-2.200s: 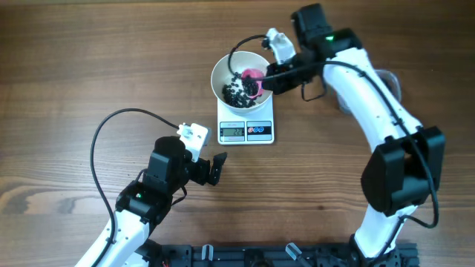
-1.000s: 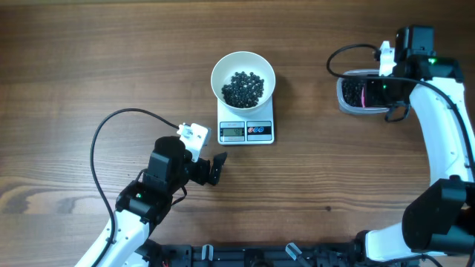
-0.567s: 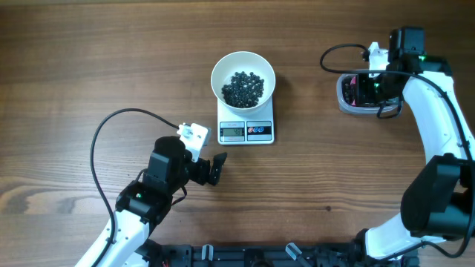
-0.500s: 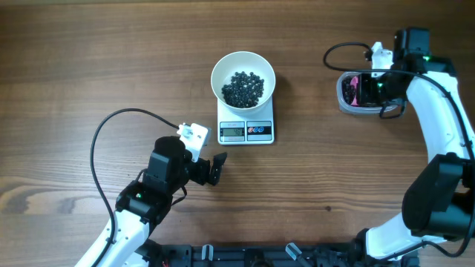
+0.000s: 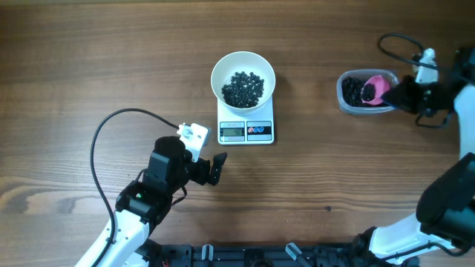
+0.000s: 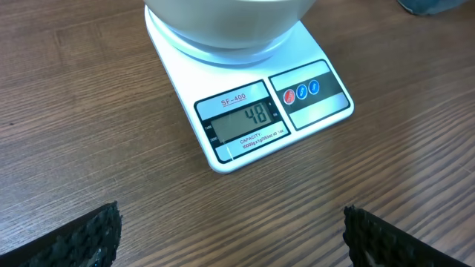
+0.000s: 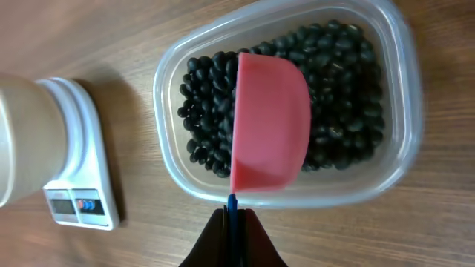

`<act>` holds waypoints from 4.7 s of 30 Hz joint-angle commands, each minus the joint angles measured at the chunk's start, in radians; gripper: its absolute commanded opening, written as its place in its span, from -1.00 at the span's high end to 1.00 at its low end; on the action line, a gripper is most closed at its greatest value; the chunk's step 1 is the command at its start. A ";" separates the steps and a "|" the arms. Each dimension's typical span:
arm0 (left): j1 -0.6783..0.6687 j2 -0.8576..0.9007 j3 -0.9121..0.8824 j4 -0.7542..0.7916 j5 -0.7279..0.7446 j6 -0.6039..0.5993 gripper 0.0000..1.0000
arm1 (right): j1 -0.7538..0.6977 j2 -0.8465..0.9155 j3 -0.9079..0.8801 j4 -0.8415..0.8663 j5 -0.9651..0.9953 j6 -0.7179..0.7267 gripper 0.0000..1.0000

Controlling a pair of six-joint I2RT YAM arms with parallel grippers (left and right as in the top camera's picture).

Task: Scoop item into bowl and weigh 150g on scale
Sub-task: 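Scoop more black beans from the tub with the right gripper, then pour the beans into the white bowl with the right gripper, then scoop black beans from the tub again with the right gripper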

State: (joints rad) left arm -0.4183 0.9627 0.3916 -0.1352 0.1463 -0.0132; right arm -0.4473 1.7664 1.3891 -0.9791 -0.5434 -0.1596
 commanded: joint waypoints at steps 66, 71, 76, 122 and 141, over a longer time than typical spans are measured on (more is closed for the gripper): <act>0.004 -0.008 -0.003 -0.001 -0.006 -0.011 -1.00 | 0.475 -0.178 0.331 -0.346 0.499 0.190 0.92; 0.004 -0.008 -0.003 -0.001 -0.006 -0.010 -1.00 | 0.475 -0.139 0.319 -0.332 0.642 0.188 0.91; 0.004 -0.008 -0.003 -0.001 -0.006 -0.010 -1.00 | 0.447 -0.028 0.309 -0.296 0.714 0.154 0.92; 0.004 -0.008 -0.003 -0.001 -0.006 -0.010 -1.00 | 0.215 0.240 0.304 -0.253 0.286 0.002 0.92; 0.004 -0.008 -0.003 -0.001 -0.006 -0.010 -1.00 | 0.281 0.241 0.289 -0.278 0.235 -0.047 0.92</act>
State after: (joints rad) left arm -0.4183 0.9630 0.3916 -0.1352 0.1463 -0.0132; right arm -0.1844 1.9862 1.7042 -1.2488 -0.2543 -0.2001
